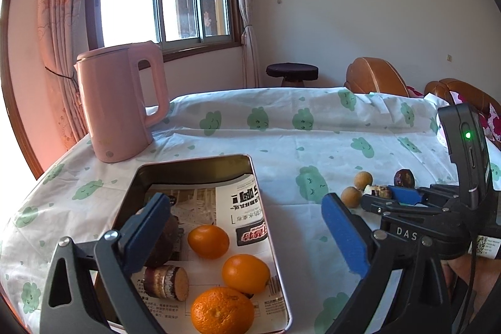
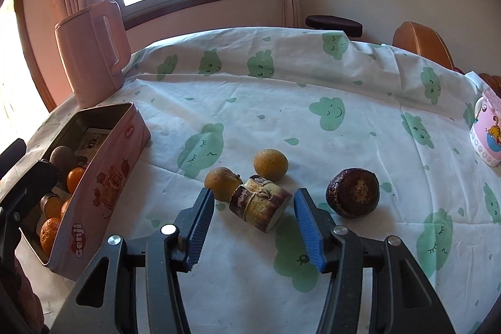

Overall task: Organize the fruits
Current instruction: 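Grasp a small tan round fruit with the left tool while the right tool grasps a striped snack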

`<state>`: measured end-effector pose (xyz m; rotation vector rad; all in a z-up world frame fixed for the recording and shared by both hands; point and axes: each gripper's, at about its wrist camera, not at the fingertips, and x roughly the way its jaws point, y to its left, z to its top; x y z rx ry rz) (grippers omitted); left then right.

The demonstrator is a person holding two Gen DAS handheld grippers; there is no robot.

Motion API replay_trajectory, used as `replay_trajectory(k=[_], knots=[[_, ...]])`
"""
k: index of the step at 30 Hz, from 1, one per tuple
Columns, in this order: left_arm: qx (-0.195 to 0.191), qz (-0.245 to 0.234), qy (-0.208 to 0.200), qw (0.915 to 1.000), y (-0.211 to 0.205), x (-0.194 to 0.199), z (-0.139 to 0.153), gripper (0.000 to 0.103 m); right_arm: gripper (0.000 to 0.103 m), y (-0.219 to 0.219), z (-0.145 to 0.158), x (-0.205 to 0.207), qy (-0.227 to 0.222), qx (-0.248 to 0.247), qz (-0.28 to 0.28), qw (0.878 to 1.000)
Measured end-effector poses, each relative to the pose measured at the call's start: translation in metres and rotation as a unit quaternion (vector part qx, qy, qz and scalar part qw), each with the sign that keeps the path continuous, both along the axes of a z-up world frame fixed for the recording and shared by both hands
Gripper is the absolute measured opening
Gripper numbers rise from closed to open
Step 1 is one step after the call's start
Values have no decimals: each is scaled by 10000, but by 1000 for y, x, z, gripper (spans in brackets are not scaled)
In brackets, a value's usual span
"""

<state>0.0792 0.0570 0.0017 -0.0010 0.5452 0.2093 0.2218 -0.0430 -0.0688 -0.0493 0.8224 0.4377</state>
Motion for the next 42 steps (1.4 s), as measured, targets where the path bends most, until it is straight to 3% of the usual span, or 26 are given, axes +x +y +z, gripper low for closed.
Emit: replay_trajectory(k=[7,13,18,27,29,34,39,41,42], knots=[[-62,-217,87,9997,-14,9,1,99,41,-9,5,-4,-136,148,61,9998],[-160,-496,250,9983,-37,25,-2,99,41,-37,15,-15,-612,-26,-260,9978],[-207,-704,546,9958,-57,44,-10,96,41,-63,18,-13,-745,-160,-531,9957],[-395,-961,1287,9862,-79,86,-36,72,41,-80,17,-10,-682,20,-636,9956],[-485,-985,1418,9838,-79,94,-41,62,41,-79,17,-11,-708,16,-624,9955],[-506,-1019,1540,9815,-81,105,-48,60,41,-79,17,-12,-716,54,-604,9956],[-638,-1096,1701,9772,-81,115,-57,45,41,-79,15,-9,-618,80,-566,9965],[-680,-1168,1686,9764,-81,115,-57,31,41,-79,14,-8,-590,77,-546,9967],[-705,-1189,1674,9761,-81,115,-57,31,41,-79,14,-8,-582,74,-536,9968]])
